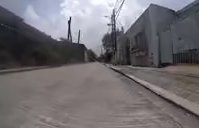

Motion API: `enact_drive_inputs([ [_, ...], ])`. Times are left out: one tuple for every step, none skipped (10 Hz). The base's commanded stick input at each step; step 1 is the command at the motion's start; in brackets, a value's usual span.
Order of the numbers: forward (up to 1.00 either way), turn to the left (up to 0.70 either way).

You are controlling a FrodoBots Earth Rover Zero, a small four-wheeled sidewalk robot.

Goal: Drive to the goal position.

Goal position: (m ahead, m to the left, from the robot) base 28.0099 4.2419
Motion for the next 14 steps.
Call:
enact_drive_inputs([
  [1.0, -0.4],
  [1.0, -0.32],
  [1.0, -0.12],
  [1.0, 0.0],
  [1.0, 0.0],
  [1.0, 0.0],
  [1.0, 0.0],
  [1.0, 0.0],
  [1.0, 0.0],
  [1.0, 0.0],
  [1.0, 0.0],
  [1.0, -0.18],
  [1.0, -0.32],
  [1.0, -0.39],
])
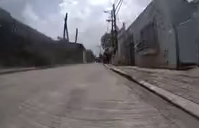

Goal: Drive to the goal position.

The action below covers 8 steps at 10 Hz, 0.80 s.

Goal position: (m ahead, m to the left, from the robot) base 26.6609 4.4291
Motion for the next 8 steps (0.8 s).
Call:
enact_drive_inputs([
  [1.0, -0.34],
  [1.0, 0.0],
  [1.0, 0.0],
  [1.0, 0.0],
  [1.0, 0.0],
  [1.0, 0.0],
  [1.0, 0.0],
  [1.0, 0.0],
])
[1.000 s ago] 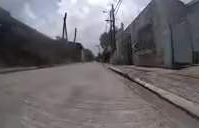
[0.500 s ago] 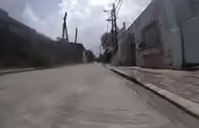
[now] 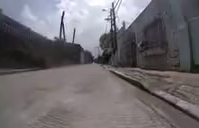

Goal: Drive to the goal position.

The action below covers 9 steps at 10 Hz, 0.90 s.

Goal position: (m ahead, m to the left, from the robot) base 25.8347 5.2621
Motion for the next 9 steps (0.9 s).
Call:
enact_drive_inputs([
  [1.0, 0.0],
  [1.0, 0.0],
  [1.0, 0.0],
  [1.0, 0.0],
  [1.0, 0.0],
  [1.0, 0.0],
  [1.0, -0.01],
  [1.0, -0.15],
  [1.0, -0.33],
])
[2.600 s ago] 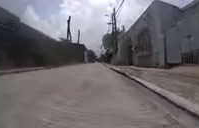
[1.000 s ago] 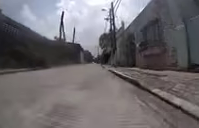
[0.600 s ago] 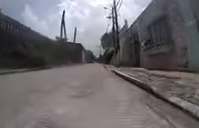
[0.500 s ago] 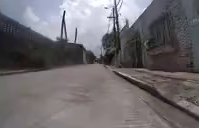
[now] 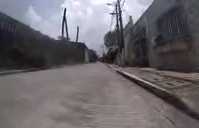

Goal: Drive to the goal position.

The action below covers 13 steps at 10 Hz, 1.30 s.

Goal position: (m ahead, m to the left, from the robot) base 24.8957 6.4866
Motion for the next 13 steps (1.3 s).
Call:
enact_drive_inputs([
  [1.0, -0.37],
  [1.0, -0.37],
  [1.0, -0.34],
  [1.0, -0.22],
  [1.0, 0.0],
  [1.0, 0.0],
  [1.0, 0.0],
  [1.0, 0.0],
  [1.0, 0.0],
  [1.0, 0.0],
  [1.0, 0.0],
  [1.0, 0.0],
  [1.0, 0.0],
])
